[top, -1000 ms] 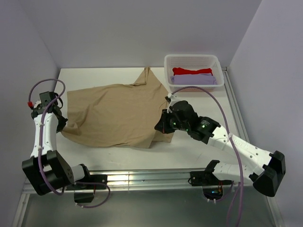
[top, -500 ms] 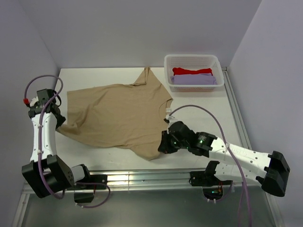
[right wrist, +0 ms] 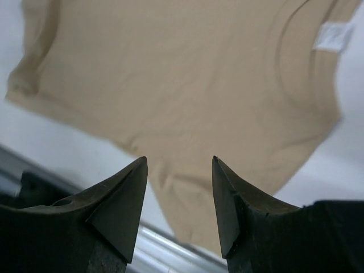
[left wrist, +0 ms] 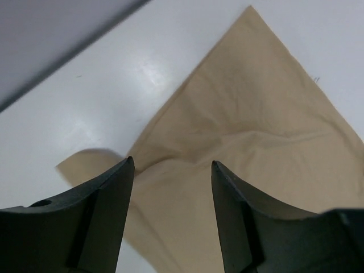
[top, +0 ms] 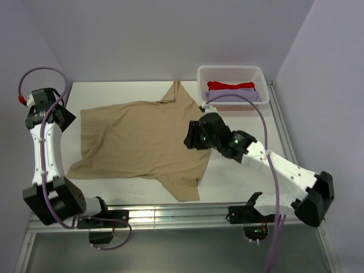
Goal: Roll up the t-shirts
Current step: Flatten the tshirt
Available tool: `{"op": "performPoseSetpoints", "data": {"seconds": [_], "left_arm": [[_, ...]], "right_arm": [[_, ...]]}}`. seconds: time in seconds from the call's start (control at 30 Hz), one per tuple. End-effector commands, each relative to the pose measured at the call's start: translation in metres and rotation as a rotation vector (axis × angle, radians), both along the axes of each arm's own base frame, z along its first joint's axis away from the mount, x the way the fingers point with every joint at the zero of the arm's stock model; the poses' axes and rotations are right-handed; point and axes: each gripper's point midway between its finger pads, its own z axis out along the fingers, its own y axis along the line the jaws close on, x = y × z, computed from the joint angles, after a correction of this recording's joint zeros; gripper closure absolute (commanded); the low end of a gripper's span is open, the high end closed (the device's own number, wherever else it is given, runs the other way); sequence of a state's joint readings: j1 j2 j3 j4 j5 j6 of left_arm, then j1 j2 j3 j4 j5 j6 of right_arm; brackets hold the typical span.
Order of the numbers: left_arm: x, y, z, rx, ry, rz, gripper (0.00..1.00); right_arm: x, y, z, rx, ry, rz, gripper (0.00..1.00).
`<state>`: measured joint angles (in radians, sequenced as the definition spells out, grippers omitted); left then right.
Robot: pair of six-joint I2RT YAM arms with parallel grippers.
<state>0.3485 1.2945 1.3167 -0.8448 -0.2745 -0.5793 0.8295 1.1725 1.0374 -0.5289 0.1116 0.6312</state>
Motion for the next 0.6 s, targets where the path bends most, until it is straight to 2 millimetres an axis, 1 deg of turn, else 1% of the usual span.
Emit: {"op": "performPoseSetpoints", "data": {"seconds": [0.0,0.03,0.07,0.1,0.13,0.17,0.2,0.23,0.27,0.3,0.33,0.37,0.43,0.47,0.53,0.57], "left_arm": [[0.056,-0.012,-0.039,-0.134,-0.014,-0.115,0.38],[0.067,-0.017,-0.041,-0.167,-0.038,-0.141,0.37],[0.073,-0.018,-0.045,-0.18,-0.037,-0.147,0.35],[0.078,-0.019,-0.047,-0.196,-0.039,-0.152,0.32],[0.088,-0.019,-0.051,-0.216,-0.048,-0.154,0.32],[0.093,-0.019,-0.054,-0.225,-0.045,-0.148,0.32],[0.1,-0.017,-0.051,-0.224,-0.06,-0.146,0.32],[0.108,-0.019,-0.062,-0.238,-0.037,-0.147,0.32],[0.107,-0.016,-0.069,-0.236,0.0,-0.127,0.32],[0.114,-0.014,-0.074,-0.228,0.019,-0.124,0.32],[0.118,-0.017,-0.078,-0.23,0.033,-0.129,0.31],[0.119,-0.018,-0.082,-0.237,0.041,-0.128,0.31],[0.122,-0.02,-0.096,-0.263,0.058,-0.124,0.3],[0.123,-0.021,-0.1,-0.271,0.064,-0.121,0.26],[0.124,-0.02,-0.108,-0.269,0.08,-0.101,0.25],[0.123,-0.019,-0.111,-0.264,0.089,-0.093,0.24]], "right_arm": [[0.059,-0.008,-0.01,-0.094,-0.017,-0.092,0.44],[0.069,-0.009,-0.015,-0.116,-0.006,-0.106,0.44],[0.082,-0.006,-0.011,-0.123,-0.016,-0.121,0.44],[0.094,-0.01,-0.018,-0.139,-0.002,-0.147,0.44],[0.104,-0.008,-0.04,-0.172,0.04,-0.151,0.44],[0.113,-0.008,-0.043,-0.175,0.046,-0.158,0.44],[0.124,-0.015,-0.05,-0.182,0.062,-0.184,0.44],[0.132,-0.015,-0.068,-0.2,0.091,-0.191,0.44],[0.14,-0.017,-0.072,-0.203,0.093,-0.198,0.44],[0.148,-0.023,-0.078,-0.215,0.103,-0.216,0.44],[0.152,-0.024,-0.098,-0.247,0.137,-0.218,0.43],[0.159,-0.022,-0.098,-0.254,0.134,-0.217,0.43],[0.166,-0.025,-0.112,-0.289,0.158,-0.223,0.42],[0.17,-0.022,-0.124,-0.307,0.176,-0.218,0.42],[0.174,-0.021,-0.131,-0.312,0.184,-0.217,0.42],[0.176,-0.02,-0.139,-0.315,0.198,-0.218,0.42]]}}
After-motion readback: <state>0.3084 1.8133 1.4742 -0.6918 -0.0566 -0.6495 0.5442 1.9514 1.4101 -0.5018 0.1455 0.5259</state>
